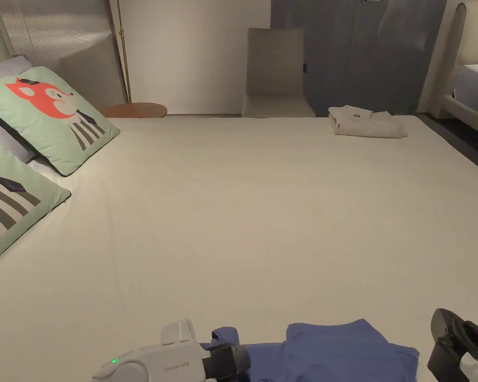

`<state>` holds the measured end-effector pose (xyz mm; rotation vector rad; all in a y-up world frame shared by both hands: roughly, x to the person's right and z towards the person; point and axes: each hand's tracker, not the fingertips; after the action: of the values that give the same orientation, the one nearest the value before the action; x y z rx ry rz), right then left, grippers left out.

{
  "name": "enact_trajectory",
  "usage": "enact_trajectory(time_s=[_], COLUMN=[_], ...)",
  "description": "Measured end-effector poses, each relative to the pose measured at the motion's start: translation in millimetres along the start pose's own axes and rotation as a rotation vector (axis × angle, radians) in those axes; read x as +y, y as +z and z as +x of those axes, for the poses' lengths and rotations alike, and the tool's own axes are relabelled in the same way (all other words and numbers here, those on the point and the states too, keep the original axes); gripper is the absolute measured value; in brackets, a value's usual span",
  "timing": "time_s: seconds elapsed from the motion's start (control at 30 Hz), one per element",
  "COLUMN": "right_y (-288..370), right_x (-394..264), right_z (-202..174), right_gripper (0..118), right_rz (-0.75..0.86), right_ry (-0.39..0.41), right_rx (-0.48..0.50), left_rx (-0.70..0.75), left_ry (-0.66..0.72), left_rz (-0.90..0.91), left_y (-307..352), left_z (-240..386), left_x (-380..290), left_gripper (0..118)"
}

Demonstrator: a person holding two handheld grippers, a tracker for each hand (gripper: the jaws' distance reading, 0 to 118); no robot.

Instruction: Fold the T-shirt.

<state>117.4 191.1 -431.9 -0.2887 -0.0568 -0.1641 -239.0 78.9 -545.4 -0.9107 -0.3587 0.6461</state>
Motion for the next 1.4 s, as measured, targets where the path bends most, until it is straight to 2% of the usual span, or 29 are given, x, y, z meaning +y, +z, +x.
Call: enact_trajectory(time_s=[0.1,0.13,0.23,0.3,0.33,0.37,0.4,0.43,0.47,0.5,0.63,0.73,0.9,1.2,1.4], right_y=[3.6,4.0,3.2,2.7,2.5,2.5,2.3,2.1,1.7,1.4,1.3,3.0,9.1,11.8,10.8], right_x=[-0.1,-0.5,-2.3,-3.4,-3.6,-4.0,-4.4,-4.7,-5.1,-5.4,-5.6,-5.3,-4.2,-2.4,-1.3], right_z=[8.4,10.7,16.7,18.6,18.6,18.6,18.5,18.5,18.1,17.8,18.7,21.9,31.5,42.1,36.0], right_gripper=[1,1,1,1,1,1,1,1,1,1,1,1,1,1,1], right_rz=[0.000,-0.001,-0.008,-0.010,-0.010,-0.009,-0.010,-0.012,-0.013,-0.013,-0.014,-0.015,-0.008,-0.002,0.001], right_ry=[-0.010,-0.010,-0.024,-0.041,-0.049,-0.053,-0.056,-0.057,-0.059,-0.061,-0.068,-0.071,-0.080,-0.107,-0.106], right_rx=[-0.010,-0.013,-0.019,-0.018,-0.016,-0.014,-0.012,-0.009,-0.006,-0.003,0.002,-0.002,-0.025,-0.066,-0.053], left_rx=[-0.120,-0.150,-0.175,-0.115,-0.061,-0.005,0.065,0.153,0.245,0.338,0.308,0.345,0.346,0.290,0.070], left_ry=[0.010,-0.005,-0.050,-0.043,-0.047,-0.061,-0.093,-0.141,-0.182,-0.228,-0.355,-0.469,-0.542,-0.506,-0.468], left_rz=[-0.005,0.007,0.133,0.241,0.280,0.312,0.341,0.353,0.352,0.344,0.251,0.187,0.194,0.191,0.159], left_y=[4.8,10.7,34.8,46.5,49.9,50.9,51.1,46.4,40.9,32.1,2.6,-27.4,-54.6,-61.5,-38.5], left_z=[6.3,9.7,12.4,9.5,6.8,4.7,3.7,6.6,8.9,11.0,23.8,43.4,76.4,94.0,94.3], left_x=[-7.8,-7.3,-3.6,-2.7,-2.9,-4.8,-7.7,-11.9,-15.6,-20.9,-43.9,-64.9,-81.5,-76.4,-73.2], left_gripper=[104,110,110,109,104,86,54,40,40,0,1,1,1,1,1])
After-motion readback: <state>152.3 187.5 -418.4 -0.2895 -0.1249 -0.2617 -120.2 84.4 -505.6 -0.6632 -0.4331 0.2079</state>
